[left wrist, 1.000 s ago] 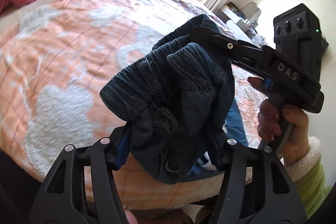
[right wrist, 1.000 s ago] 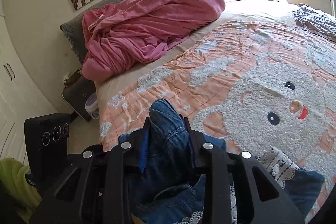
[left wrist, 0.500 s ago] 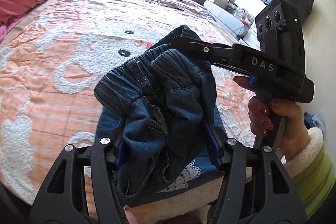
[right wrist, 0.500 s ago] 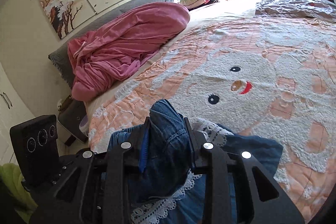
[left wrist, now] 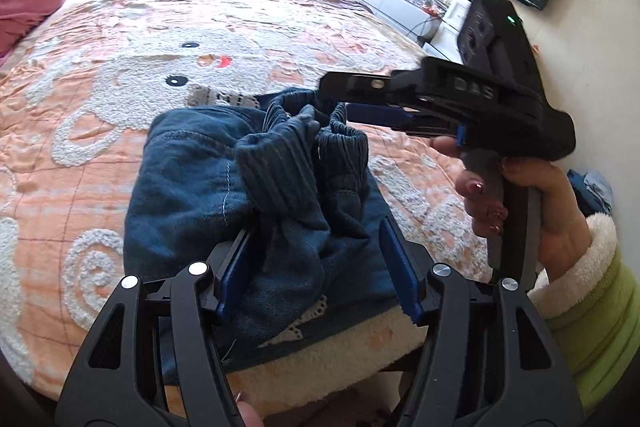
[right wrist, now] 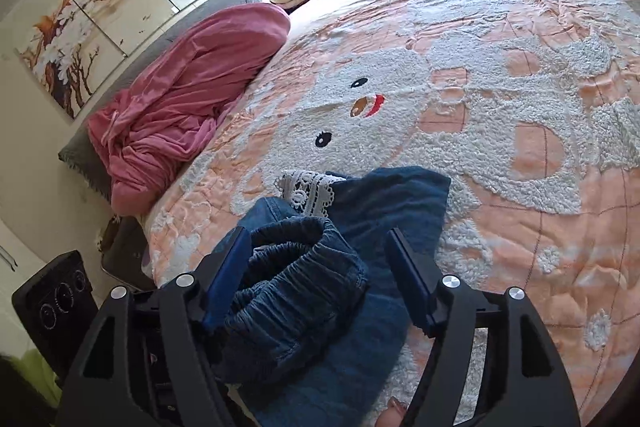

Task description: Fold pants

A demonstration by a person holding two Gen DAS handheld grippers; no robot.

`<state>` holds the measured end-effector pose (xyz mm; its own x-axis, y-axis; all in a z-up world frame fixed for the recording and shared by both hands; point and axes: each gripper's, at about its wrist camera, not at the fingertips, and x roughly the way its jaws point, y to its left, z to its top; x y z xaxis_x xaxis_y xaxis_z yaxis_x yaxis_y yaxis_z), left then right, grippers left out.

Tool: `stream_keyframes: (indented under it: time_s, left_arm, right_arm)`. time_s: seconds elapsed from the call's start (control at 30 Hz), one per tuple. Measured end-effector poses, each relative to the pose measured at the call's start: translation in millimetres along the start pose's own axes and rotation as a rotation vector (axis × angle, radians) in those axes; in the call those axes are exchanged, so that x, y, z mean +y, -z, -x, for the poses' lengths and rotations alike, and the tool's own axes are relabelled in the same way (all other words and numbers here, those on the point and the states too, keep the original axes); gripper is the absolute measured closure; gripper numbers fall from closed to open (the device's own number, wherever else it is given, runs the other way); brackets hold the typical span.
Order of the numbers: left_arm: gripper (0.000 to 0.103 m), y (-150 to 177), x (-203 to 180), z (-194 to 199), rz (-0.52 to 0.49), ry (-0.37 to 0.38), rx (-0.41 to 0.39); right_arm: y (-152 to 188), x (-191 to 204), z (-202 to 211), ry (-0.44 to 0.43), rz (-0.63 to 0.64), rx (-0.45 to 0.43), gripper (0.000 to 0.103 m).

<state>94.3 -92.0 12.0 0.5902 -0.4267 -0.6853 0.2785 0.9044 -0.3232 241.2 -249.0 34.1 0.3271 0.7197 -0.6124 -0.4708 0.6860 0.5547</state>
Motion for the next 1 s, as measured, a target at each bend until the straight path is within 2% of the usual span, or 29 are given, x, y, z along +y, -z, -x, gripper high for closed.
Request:
stream_keyframes:
  time_s: [0.17,0.23,0.3,0.33,0.37,0.47,0.63,0.7,0.77,0.87,0.93,1.0]
  left_arm:
    - [0.051,8,-14,-4,-0.072,-0.003,0.014]
    - [0.051,13,-19,-9,-0.094,0.004,0.028]
    - [0.049,17,-26,-11,-0.116,-0.004,0.028]
    - [0.049,18,-27,-12,-0.129,-0.007,0.029]
    - [0.048,20,-29,-13,-0.139,-0.013,0.028]
    - [0.048,21,-29,-11,-0.143,-0.017,0.020]
    - [0.048,17,-28,1,-0.154,-0.049,-0.039]
    - [0.046,13,-26,2,-0.147,-0.054,-0.047]
    - [0.046,12,-23,-6,-0.140,-0.051,-0.035]
    - [0.046,19,-22,-17,-0.127,-0.035,0.011]
    - [0.046,22,-24,-18,-0.133,-0.026,0.026]
    - [0.046,24,-25,-17,-0.132,-0.017,0.027]
  right_arm:
    - [2,6,-11,0.002,-0.034,0.080,0.024]
    - [3,8,-13,0.007,-0.036,0.107,0.024]
    - [5,12,-18,0.059,-0.029,0.148,0.024]
    - [8,12,-22,0.082,-0.031,0.172,0.027]
    - [11,12,-25,0.085,-0.025,0.181,0.047]
    - [15,19,-25,0.065,0.035,0.156,0.064]
    - [5,35,-9,-0.118,0.047,0.017,0.064]
    - [-3,34,-7,-0.138,0.064,-0.010,0.065]
    - [-9,25,-10,-0.127,0.064,-0.013,0.065]
    - [-9,3,-23,-0.056,0.020,0.053,0.063]
    - [-2,-10,-26,0.012,-0.001,0.087,0.057]
    - [5,-21,-25,0.026,-0.028,0.092,0.054]
